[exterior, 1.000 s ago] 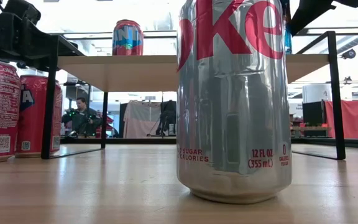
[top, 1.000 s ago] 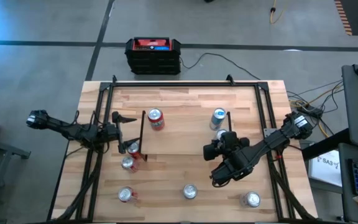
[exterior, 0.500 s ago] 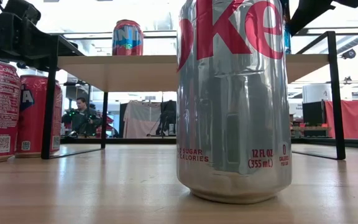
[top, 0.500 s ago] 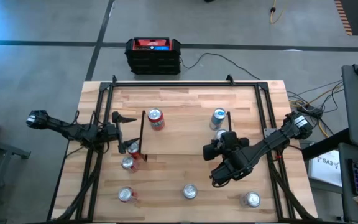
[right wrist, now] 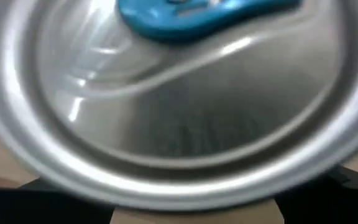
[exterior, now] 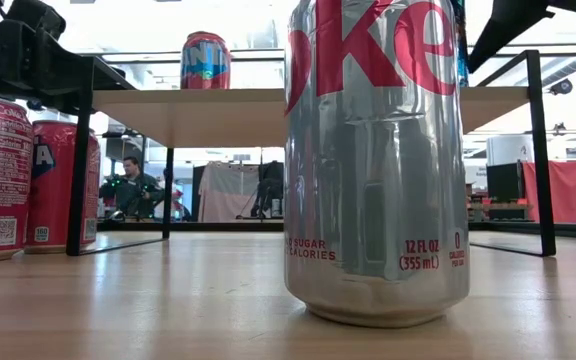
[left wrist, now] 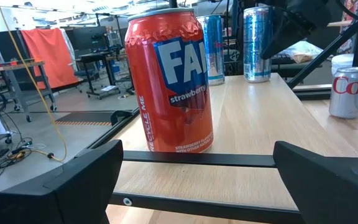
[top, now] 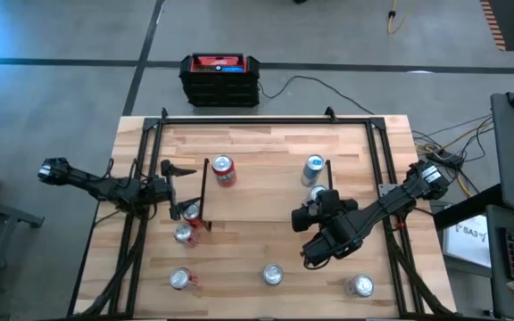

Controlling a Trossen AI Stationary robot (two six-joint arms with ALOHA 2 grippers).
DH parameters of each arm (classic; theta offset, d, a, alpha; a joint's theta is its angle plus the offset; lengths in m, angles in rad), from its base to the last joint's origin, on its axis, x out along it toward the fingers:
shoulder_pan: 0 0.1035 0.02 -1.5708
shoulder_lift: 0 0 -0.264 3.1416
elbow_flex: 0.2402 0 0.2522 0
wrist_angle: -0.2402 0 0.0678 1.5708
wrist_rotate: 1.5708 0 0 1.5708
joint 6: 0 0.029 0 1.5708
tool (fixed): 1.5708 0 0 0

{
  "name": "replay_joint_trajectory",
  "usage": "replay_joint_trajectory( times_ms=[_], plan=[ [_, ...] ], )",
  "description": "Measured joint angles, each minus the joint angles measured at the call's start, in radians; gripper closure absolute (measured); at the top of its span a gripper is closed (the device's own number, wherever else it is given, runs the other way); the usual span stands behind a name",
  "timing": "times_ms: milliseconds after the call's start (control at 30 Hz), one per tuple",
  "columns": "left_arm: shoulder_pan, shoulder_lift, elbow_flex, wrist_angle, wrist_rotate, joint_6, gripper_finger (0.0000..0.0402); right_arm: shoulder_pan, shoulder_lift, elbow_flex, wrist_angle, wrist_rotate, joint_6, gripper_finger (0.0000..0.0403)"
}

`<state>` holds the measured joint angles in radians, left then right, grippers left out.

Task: Place canned beverage on shelf
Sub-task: Put the blue soda can on the shelf aligned with the other blue soda can

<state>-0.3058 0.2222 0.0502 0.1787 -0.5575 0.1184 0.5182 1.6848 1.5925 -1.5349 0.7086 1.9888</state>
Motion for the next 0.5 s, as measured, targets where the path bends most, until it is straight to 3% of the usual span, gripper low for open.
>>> replay_joint_trajectory(
  times_ms=[500],
  plan=[
    [0.0, 0.0, 0.0, 0.0, 0.0, 0.0, 0.0002, 0.001, -0.001, 0.074, 0.007, -0.261, 0.0, 0.0048]
  ],
)
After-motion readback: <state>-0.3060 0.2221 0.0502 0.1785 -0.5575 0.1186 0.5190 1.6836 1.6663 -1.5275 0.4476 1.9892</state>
